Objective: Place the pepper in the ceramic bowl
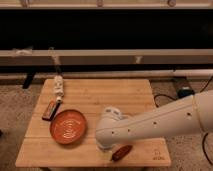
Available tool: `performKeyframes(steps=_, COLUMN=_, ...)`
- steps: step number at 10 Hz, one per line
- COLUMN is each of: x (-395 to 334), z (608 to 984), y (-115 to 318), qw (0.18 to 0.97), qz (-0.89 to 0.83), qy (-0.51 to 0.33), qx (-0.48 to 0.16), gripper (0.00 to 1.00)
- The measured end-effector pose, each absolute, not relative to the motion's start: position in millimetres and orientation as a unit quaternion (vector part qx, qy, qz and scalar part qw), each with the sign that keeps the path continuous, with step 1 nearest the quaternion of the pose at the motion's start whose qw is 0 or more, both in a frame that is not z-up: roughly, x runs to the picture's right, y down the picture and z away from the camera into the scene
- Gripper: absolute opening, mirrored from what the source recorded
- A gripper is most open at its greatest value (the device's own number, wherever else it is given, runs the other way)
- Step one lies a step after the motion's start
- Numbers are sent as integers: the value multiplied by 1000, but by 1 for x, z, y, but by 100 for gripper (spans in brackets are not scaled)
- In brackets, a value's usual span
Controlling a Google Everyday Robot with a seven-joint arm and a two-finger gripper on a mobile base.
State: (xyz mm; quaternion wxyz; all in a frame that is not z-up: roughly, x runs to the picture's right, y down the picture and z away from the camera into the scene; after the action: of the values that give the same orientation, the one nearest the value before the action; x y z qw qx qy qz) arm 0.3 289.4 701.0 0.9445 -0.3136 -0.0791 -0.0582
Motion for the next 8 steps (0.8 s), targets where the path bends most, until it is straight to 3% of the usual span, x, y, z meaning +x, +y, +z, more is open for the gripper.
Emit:
performKeyframes(steps=4, x=26, z=695, y=301, qw=949, qz=-60, qy=-97, qx=-295, gripper=80)
performKeyframes(steps=8, x=55, z=710, y=324, qw=941, qz=-63, qy=-81, qx=-321, gripper=80)
